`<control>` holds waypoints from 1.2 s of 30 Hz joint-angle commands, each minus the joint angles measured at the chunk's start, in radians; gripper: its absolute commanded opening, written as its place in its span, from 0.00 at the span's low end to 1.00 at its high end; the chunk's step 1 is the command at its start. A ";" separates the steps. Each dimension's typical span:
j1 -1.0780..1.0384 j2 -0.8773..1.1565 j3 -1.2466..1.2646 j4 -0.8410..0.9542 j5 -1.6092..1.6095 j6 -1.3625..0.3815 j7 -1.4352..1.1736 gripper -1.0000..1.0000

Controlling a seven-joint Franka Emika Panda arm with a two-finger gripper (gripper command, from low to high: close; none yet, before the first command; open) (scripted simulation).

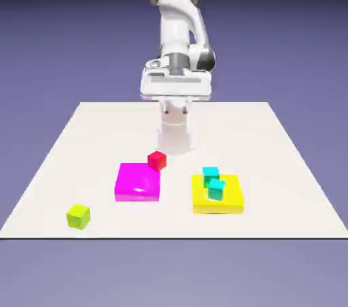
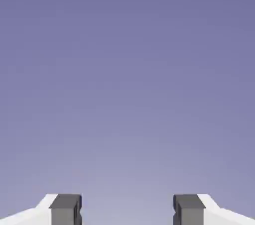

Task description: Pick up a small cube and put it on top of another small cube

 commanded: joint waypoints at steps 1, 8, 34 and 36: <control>-0.036 0.034 0.023 0.014 0.030 0.012 -0.039 0.50; -0.290 0.271 0.183 0.108 0.243 0.094 -0.308 0.50; -1.148 1.116 0.721 0.450 0.950 0.389 -1.226 0.50; -1.137 1.188 0.711 0.490 0.918 0.422 -1.227 0.50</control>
